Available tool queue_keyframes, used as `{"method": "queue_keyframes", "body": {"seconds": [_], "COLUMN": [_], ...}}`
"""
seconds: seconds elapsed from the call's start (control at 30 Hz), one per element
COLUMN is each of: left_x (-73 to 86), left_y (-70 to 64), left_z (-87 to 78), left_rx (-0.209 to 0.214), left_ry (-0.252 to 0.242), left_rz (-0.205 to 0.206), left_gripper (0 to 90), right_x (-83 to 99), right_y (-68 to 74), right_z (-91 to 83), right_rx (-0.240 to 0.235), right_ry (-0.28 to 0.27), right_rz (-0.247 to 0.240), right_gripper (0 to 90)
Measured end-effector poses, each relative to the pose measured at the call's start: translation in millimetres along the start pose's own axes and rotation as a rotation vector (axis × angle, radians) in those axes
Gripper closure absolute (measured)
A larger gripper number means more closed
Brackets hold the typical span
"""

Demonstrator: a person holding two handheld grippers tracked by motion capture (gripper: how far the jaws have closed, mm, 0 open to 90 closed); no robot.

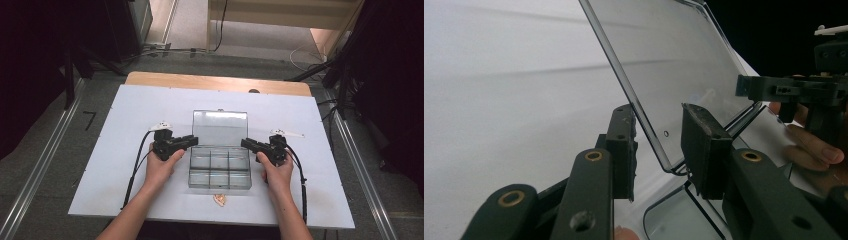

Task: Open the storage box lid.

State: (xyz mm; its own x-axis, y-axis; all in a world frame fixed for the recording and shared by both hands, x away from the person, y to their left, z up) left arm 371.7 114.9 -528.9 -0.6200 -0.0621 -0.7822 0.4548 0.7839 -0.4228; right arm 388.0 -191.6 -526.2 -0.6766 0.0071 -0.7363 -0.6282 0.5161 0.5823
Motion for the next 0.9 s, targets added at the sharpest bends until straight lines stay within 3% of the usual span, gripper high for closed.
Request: {"method": "queue_keyframes", "body": {"seconds": [0.33,0.47,0.6,0.73,0.9], "left_x": [0.9,1.4,1.3,0.5,-2.4], "left_y": [3.8,3.9,3.1,2.1,-4.1], "left_z": [1.8,2.5,2.1,-1.5,-14.1], "left_rx": [0.003,-0.004,-0.016,-0.038,-0.026], "left_ry": [0.024,0.033,0.031,0.022,-0.016], "left_rz": [-0.045,-0.045,-0.031,0.003,0.059], "left_gripper": [59.7,56.9,51.3,45.3,32.5], "right_x": [1.3,1.8,1.8,0.9,-3.5], "right_y": [-3.7,-6.0,-7.4,-6.0,0.5], "right_z": [0.9,0.7,-0.2,-1.9,-10.9], "right_rx": [-0.024,-0.014,-0.016,-0.003,0.047], "right_ry": [0.011,0.019,0.022,0.025,0.006], "right_rz": [0.064,0.099,0.107,0.085,0.007], "right_gripper": [59.6,54.6,55.1,49.8,35.8]}}
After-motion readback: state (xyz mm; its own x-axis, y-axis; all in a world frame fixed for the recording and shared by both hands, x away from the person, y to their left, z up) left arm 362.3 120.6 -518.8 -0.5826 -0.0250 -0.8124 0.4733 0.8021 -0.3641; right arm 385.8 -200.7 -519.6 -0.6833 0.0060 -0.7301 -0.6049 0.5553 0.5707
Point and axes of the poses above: each handheld gripper's, and its own axes: z roughly forward along the jaws, x roughly out of its underside, y roughly to its left, the point moved 4 cm from there along z, roughly forward along the jaws, and after that the axes turned 10 degrees about -x, right-handed, at the moved point
